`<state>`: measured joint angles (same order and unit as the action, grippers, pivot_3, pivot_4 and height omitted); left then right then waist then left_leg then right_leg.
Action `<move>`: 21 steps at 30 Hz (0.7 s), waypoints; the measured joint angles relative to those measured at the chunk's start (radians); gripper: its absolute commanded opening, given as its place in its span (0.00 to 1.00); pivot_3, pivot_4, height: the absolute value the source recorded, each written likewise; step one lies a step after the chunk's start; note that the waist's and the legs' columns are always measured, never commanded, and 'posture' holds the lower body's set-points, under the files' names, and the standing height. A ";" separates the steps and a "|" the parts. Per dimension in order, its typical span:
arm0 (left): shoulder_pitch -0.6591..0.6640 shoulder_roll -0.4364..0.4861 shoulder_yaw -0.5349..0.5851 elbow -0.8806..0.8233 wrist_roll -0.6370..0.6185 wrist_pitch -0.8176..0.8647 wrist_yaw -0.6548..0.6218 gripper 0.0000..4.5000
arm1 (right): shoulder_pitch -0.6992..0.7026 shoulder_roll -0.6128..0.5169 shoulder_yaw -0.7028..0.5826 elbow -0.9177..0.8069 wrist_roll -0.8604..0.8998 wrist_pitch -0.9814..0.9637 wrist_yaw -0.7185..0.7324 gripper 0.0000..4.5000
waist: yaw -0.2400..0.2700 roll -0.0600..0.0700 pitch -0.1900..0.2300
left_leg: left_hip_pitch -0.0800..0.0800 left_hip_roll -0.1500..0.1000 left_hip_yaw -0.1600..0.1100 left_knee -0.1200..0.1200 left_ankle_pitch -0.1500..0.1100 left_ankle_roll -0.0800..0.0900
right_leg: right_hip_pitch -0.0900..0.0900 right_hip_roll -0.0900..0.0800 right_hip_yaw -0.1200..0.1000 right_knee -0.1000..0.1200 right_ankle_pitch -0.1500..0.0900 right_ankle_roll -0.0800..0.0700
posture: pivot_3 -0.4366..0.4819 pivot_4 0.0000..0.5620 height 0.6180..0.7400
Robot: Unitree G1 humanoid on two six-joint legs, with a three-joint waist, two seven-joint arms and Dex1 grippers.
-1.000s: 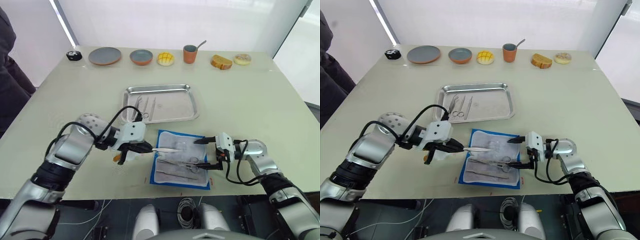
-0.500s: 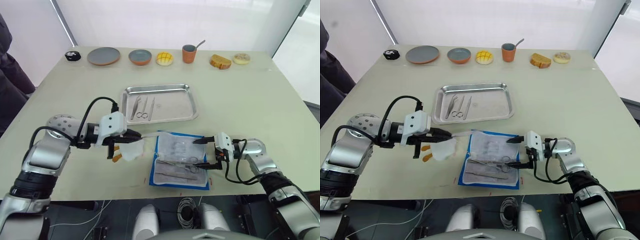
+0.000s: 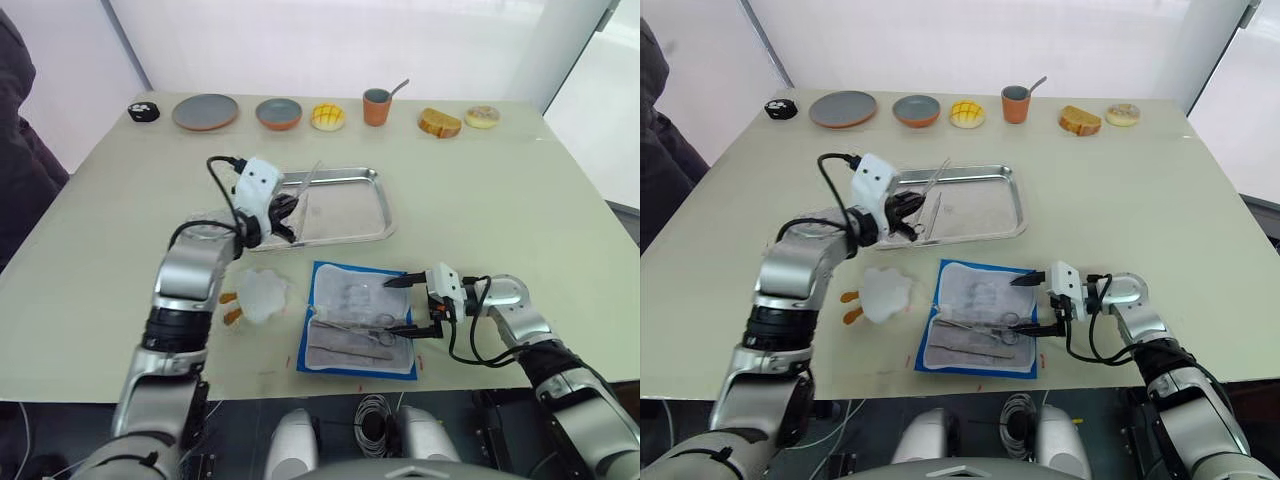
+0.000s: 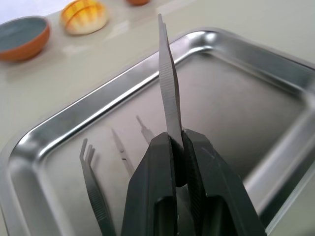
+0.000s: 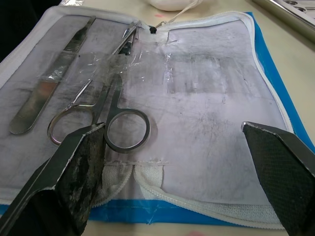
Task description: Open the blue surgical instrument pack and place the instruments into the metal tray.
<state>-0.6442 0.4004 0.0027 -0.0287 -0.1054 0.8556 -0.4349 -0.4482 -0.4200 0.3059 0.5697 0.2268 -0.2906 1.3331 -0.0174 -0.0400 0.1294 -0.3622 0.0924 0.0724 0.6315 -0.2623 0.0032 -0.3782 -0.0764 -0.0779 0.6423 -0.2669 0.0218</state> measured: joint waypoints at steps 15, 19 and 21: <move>-0.104 -0.286 0.047 0.093 0.071 0.178 0.387 0.02 | -0.013 -0.001 0.008 0.002 0.000 0.002 0.001 1.00 | 0.001 -0.002 0.001 | 0.001 0.000 -0.002 0.000 0.000 -0.001 | 0.000 0.004 0.003 0.000 0.003 -0.003 | 0.48 0.27 1.00; -0.104 -0.308 0.043 0.108 0.071 0.169 0.399 0.02 | -0.013 -0.001 0.008 0.002 0.000 0.002 0.001 1.00 | 0.001 -0.002 0.001 | 0.001 0.000 -0.001 0.000 0.000 -0.001 | 0.000 0.004 0.003 0.000 0.003 -0.004 | 0.48 0.27 1.00; -0.100 -0.308 0.042 0.122 0.073 0.164 0.404 0.02 | -0.013 -0.001 0.008 0.002 0.000 0.002 0.001 1.00 | 0.001 -0.002 0.001 | 0.001 0.000 -0.002 0.000 0.000 -0.001 | 0.000 0.004 0.003 0.000 0.003 -0.004 | 0.48 0.27 1.00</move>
<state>-0.7447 0.0924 0.0451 0.0936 -0.0324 1.0191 -0.0313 -0.4610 -0.4213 0.3144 0.5716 0.2268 -0.2891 1.3342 -0.0165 -0.0420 0.1303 -0.3610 0.0922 0.0709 0.6319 -0.2623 0.0026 -0.3780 -0.0729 -0.0745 0.6422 -0.2638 0.0182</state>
